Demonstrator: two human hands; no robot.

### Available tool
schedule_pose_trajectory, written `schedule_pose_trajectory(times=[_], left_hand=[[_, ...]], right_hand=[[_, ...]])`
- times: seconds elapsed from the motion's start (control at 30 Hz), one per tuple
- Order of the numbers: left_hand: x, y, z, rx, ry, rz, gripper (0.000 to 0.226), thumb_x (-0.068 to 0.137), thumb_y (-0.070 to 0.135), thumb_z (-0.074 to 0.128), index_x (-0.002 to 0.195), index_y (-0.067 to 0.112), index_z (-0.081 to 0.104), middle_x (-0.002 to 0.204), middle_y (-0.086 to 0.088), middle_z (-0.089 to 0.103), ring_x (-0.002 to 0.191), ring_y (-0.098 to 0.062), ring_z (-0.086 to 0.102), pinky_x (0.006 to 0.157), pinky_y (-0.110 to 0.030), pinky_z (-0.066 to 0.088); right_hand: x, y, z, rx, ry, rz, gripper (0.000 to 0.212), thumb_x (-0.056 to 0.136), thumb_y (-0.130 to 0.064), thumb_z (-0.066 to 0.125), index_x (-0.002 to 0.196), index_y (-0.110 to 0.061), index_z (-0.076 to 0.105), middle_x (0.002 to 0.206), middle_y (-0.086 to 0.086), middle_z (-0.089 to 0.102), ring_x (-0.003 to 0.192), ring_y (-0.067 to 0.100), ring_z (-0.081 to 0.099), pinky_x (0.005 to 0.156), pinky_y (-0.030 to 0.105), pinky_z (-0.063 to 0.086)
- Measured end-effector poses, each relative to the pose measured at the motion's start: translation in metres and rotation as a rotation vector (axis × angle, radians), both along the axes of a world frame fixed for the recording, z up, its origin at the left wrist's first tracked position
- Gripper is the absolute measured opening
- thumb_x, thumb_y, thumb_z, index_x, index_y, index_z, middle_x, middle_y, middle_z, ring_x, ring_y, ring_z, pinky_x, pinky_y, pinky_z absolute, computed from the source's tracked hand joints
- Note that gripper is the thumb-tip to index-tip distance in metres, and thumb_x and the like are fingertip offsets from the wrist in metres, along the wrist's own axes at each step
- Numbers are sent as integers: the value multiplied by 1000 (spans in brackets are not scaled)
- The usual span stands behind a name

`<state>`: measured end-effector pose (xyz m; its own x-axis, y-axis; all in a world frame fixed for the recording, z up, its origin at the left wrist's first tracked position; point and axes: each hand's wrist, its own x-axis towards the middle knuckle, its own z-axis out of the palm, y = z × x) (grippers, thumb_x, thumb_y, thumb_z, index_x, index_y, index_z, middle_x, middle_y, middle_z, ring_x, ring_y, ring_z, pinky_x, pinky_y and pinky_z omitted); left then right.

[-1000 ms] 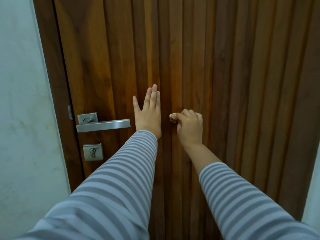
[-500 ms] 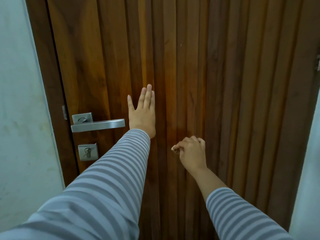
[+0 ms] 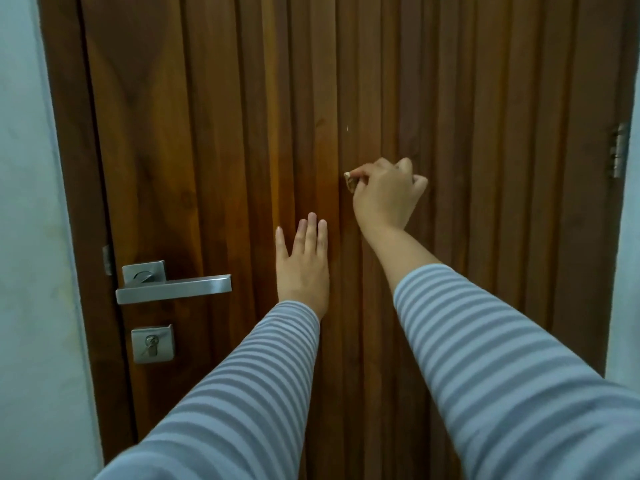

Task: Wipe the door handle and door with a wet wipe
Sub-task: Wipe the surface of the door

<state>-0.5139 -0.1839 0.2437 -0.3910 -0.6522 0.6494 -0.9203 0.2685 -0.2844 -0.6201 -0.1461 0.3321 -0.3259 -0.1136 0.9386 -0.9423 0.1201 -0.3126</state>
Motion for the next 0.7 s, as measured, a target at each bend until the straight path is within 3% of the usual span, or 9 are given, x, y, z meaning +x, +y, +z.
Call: schedule_pose_trajectory(times=[0.17,0.47,0.7], left_hand=[[-4,-4,-3,-24,19,12,98,97,38,53,150,10,-23,159,-13,-24,149,-28,-15,117,-55,-8],[-4,-6,-8,-27,41,-4,102,95,34,59,150,9,-23,159,-14,-26,149,-28,-16,118,-52,-6],[-4,-6,-6,-24,42,-29,97,97,33,55,151,9,-22,159,-13,-25,149,-28,-15,120,-52,-2]], right_hand=[[-9,-16,-6,68,142,-10,24,93,-18,51,103,-23,72,97,-3,71,98,22,52,79,37,33],[-14,-15,-30,167,164,130,23,92,-12,53,102,-18,72,99,0,70,98,20,53,83,32,31],[-12,-17,-83,181,105,175,23,89,-6,56,100,-16,73,97,0,70,96,20,55,85,33,34]])
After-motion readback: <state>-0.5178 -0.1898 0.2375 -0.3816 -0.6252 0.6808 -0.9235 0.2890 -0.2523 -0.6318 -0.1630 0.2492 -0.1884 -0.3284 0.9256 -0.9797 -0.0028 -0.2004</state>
